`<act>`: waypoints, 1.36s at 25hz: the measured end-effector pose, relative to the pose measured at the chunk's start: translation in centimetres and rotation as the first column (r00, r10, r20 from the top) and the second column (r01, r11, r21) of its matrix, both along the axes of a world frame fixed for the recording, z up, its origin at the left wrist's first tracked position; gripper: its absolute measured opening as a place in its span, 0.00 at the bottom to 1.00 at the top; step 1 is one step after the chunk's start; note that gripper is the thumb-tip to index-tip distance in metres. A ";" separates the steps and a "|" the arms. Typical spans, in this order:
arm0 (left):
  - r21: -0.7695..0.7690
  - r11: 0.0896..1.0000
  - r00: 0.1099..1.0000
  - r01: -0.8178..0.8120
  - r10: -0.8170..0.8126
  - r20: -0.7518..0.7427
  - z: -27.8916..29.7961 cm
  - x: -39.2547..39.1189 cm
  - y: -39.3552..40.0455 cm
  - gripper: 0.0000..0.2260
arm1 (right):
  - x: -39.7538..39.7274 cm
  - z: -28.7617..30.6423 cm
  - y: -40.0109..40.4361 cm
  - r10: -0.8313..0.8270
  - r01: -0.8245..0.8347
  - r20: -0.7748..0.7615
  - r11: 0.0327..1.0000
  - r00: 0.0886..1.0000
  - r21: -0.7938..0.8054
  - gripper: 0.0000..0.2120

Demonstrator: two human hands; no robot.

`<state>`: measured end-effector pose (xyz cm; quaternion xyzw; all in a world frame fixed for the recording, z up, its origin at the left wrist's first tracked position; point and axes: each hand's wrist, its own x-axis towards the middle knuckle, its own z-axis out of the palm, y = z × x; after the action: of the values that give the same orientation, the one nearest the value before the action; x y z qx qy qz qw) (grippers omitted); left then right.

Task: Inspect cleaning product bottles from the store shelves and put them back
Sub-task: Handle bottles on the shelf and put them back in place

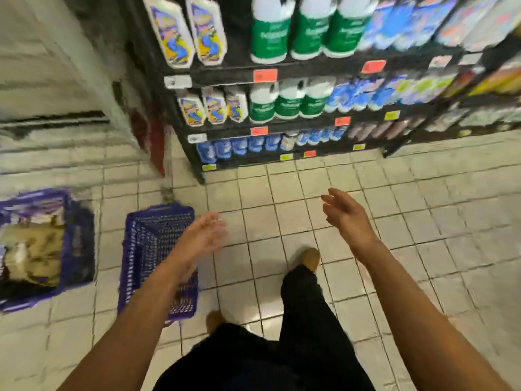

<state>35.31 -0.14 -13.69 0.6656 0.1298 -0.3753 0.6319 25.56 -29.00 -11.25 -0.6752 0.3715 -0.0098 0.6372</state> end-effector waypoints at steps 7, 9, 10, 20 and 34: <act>-0.012 0.883 0.881 0.469 -0.467 0.073 3.6 3.1 -29.2 0.10 | -8.3 3.5 -22.7 -0.310 0.310 0.074 0.951 0.948 0.011 0.08; -0.013 0.836 0.834 0.548 -0.546 0.081 5.4 3.0 -36.4 0.12 | -9.6 5.0 -27.5 -0.376 0.378 0.088 0.926 0.922 -0.007 0.07; -0.033 0.810 0.809 0.585 -0.581 0.090 6.4 3.0 -40.3 0.17 | -10.3 5.9 -30.3 -0.406 0.410 0.101 0.912 0.908 -0.021 0.07; -0.024 0.657 0.602 0.753 -0.675 0.426 14.8 7.1 -73.3 0.06 | -5.2 16.2 -55.3 -0.412 0.468 0.266 0.860 0.871 -0.202 0.12; -0.081 0.729 0.457 0.680 -0.335 0.824 33.9 18.3 -106.1 0.11 | 10.7 33.9 -87.3 -0.113 0.385 0.604 0.857 0.789 -0.342 0.12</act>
<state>53.64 -106.24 20.19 0.6202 -0.4396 -0.2503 0.5996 36.30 -116.29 22.67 -0.7125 0.2421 -0.3803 0.5377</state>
